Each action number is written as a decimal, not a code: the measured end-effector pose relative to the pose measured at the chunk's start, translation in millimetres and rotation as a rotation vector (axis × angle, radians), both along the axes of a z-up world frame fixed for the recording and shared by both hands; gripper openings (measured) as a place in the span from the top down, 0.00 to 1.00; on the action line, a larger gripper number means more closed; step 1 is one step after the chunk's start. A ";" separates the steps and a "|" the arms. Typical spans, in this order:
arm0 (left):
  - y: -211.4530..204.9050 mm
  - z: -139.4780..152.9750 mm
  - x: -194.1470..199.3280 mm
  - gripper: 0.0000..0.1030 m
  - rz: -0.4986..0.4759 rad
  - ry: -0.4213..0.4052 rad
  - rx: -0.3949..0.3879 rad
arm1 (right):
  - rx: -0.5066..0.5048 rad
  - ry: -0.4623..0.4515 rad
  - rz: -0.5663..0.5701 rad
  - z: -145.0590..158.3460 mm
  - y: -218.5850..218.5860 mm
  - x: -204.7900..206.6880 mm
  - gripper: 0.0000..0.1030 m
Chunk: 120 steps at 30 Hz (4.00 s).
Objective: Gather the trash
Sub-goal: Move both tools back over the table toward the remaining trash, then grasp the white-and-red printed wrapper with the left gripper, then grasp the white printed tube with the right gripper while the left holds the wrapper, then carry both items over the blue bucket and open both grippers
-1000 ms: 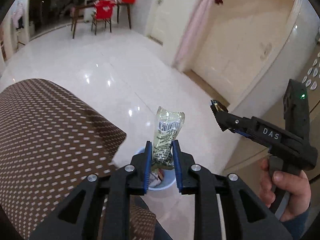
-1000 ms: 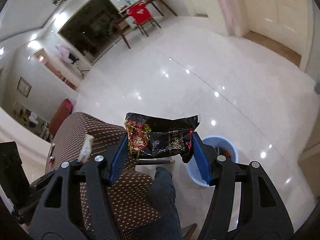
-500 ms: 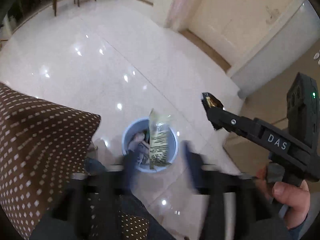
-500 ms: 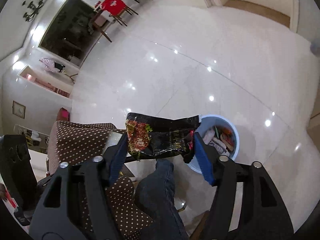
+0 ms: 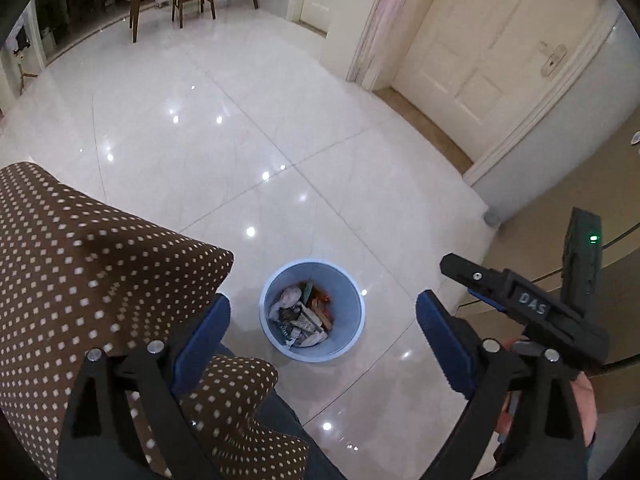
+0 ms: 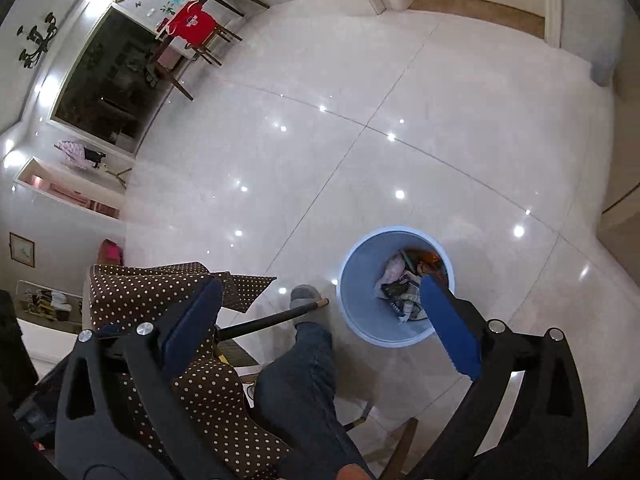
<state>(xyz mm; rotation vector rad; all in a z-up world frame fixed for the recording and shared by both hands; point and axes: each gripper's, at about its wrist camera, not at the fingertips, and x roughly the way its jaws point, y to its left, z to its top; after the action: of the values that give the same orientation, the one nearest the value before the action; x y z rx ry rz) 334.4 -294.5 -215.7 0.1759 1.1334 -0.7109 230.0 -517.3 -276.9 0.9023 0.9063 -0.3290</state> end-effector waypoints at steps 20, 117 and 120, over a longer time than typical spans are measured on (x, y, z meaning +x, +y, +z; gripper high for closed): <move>122.6 92.2 -25.9 0.10 0.012 -0.219 -0.147 | -0.184 -0.102 0.136 96.5 100.5 33.7 0.06; 542.4 38.0 12.6 0.74 0.857 -0.274 -0.115 | -0.478 -0.227 1.008 56.1 561.6 258.2 0.84; 528.2 43.1 9.5 0.74 0.833 -0.278 -0.111 | -0.435 -0.265 0.991 66.9 533.9 240.4 0.84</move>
<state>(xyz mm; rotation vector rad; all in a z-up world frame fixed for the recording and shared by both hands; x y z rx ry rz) 343.8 233.8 -172.7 -0.2792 0.7916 0.0005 470.3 16.5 -210.0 0.0288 0.8817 0.4326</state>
